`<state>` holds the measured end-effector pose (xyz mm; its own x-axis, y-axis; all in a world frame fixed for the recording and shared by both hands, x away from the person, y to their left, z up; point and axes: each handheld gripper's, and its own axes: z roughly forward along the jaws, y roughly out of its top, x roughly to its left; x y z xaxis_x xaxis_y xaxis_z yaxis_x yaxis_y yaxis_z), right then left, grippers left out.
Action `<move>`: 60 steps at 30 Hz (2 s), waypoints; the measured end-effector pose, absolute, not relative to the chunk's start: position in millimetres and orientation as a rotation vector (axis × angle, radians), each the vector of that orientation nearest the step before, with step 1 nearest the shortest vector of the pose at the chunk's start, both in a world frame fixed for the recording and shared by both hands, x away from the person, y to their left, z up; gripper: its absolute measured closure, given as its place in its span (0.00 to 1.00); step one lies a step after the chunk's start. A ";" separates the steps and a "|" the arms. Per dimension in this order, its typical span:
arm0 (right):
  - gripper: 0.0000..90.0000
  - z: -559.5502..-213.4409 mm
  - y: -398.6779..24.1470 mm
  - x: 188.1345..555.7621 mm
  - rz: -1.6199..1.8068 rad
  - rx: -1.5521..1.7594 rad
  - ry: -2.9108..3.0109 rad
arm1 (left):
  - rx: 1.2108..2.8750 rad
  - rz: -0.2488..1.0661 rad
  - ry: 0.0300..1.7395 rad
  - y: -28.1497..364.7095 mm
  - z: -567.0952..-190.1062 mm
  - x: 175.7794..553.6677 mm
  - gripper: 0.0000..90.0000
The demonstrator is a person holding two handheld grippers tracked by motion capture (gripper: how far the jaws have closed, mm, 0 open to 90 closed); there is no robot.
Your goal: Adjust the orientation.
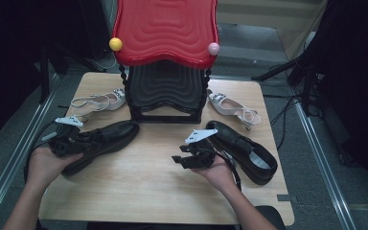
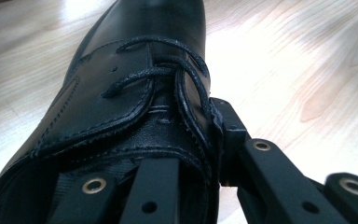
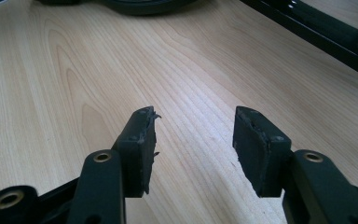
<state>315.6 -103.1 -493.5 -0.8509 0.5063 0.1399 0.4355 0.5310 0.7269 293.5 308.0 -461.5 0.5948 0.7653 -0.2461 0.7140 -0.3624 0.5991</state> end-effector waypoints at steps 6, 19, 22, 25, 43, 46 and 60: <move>0.56 -490.6 -108.8 313.7 1.241 0.847 2.640 | 2.162 0.092 1.106 296.2 -451.5 286.6 0.90; 0.56 -486.8 -123.0 305.1 1.278 0.907 2.571 | 2.237 0.020 0.935 235.0 -447.5 296.4 0.89; 0.56 -486.0 -126.6 301.0 1.273 0.903 2.550 | 2.247 -0.002 0.911 221.0 -449.1 299.9 0.89; 0.56 -485.9 -130.3 297.8 1.262 0.911 2.539 | 2.248 -0.032 0.896 207.6 -450.8 303.3 0.89; 0.56 -487.4 -146.6 283.6 1.247 0.968 2.479 | 2.260 -0.069 0.828 140.7 -465.3 308.1 0.88; 0.56 -488.1 -145.7 282.6 1.241 0.968 2.480 | 2.260 -0.068 0.819 133.2 -470.0 308.2 0.88; 0.56 -488.4 -143.6 281.6 1.251 0.967 2.486 | 2.283 -0.103 0.803 135.2 -468.8 308.5 0.71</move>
